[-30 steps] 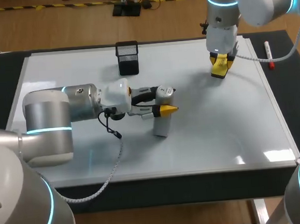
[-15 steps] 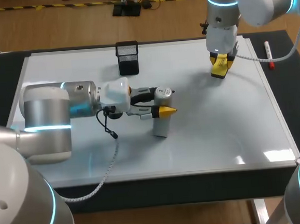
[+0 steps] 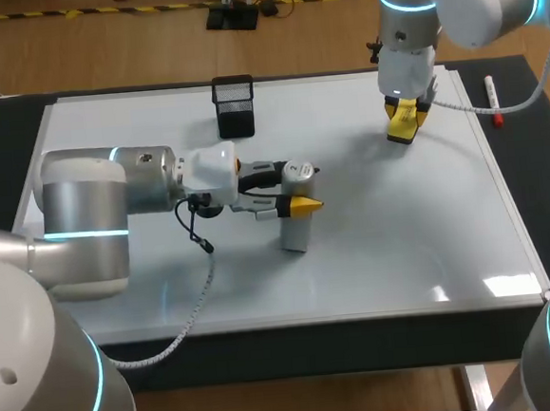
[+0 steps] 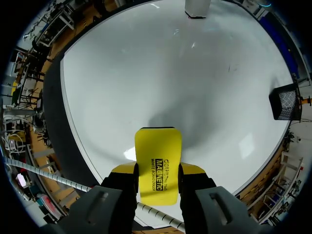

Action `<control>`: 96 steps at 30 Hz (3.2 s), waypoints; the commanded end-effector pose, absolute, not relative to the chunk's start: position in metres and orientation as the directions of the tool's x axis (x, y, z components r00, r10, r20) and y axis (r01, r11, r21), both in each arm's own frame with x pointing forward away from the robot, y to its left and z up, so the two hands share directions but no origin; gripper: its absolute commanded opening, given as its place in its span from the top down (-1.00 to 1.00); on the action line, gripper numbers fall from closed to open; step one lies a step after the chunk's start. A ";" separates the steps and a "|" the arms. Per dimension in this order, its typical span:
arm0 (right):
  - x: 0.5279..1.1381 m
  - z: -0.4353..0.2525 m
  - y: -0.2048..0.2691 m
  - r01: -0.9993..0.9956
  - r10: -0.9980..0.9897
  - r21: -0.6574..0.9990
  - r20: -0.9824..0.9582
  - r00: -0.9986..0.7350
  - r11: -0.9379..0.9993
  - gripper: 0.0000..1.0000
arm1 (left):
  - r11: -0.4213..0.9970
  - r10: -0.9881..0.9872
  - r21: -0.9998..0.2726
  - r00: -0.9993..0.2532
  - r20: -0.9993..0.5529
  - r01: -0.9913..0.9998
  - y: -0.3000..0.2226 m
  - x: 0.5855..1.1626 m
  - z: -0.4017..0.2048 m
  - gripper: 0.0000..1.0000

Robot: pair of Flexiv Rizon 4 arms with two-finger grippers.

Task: Pick up the inspection probe, press it on each red-marked spot on the whiteboard one by one, put down the probe, pick up the eraser, and wipe off all the red marks.

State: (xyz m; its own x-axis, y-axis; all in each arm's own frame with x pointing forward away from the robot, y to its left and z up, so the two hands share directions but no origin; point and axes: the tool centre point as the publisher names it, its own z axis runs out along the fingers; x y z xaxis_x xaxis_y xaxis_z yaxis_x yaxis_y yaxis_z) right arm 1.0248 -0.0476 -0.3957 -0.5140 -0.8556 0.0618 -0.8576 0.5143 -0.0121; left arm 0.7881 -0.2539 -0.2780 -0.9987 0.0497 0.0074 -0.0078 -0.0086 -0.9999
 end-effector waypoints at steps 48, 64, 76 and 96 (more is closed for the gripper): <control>1.026 -0.395 -0.048 -0.858 -0.856 -0.012 0.065 -0.513 0.513 1.00 | -0.103 -0.136 -0.994 -0.990 -0.026 0.040 -0.094 0.846 -0.241 1.00; 1.026 -0.395 -0.048 -0.858 -0.856 -0.012 0.065 -0.513 0.513 1.00 | -0.110 -0.224 -0.993 -0.974 -0.022 0.048 -0.020 0.880 -0.241 1.00; 1.026 -0.395 -0.048 -0.858 -0.856 -0.012 0.065 -0.513 0.513 1.00 | -0.116 -0.234 -0.992 -0.972 -0.015 0.043 -0.017 0.884 -0.243 1.00; 1.007 -0.387 -0.025 -0.886 -0.882 -0.041 0.078 -0.464 0.462 1.00 | -0.116 -0.234 -0.992 -0.972 -0.015 0.043 -0.017 0.884 -0.243 1.00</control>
